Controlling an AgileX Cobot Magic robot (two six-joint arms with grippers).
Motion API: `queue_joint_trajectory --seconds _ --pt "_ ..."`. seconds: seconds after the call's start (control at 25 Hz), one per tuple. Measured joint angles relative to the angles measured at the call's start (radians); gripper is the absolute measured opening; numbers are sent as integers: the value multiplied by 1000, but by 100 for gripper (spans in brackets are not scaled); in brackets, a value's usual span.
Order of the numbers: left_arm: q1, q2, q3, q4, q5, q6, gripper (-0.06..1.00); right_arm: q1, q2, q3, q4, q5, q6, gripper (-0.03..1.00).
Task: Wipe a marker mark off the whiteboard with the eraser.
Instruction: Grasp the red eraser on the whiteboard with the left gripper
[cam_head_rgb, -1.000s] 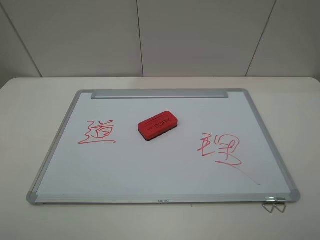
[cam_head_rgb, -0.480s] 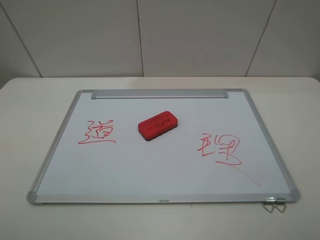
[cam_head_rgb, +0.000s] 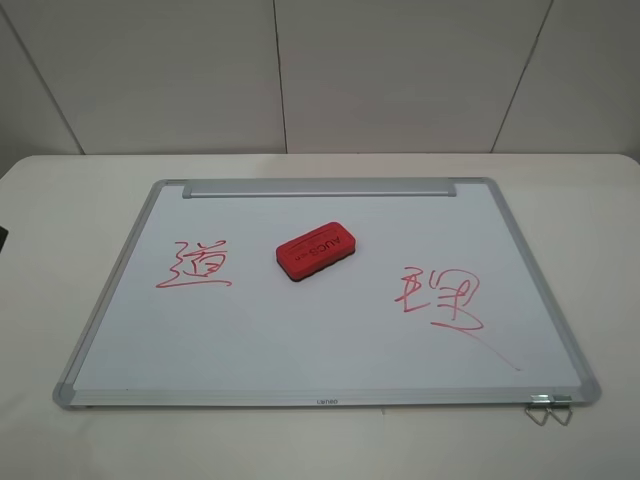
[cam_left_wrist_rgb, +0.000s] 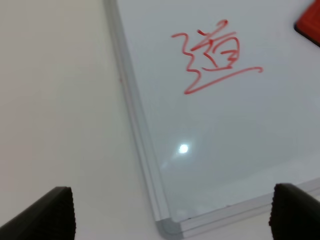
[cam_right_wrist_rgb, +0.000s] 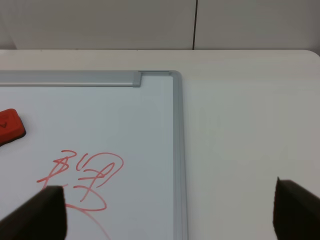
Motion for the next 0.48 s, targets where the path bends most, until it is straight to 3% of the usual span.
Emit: queue_joint_trajectory --seconds 0.24,0.48 --pt "-106 357 -113 -7 -32 13 77 0 0 0 0 0 0 71" --pt "-233 613 -309 -10 -87 88 77 0 0 0 0 0 0 71"
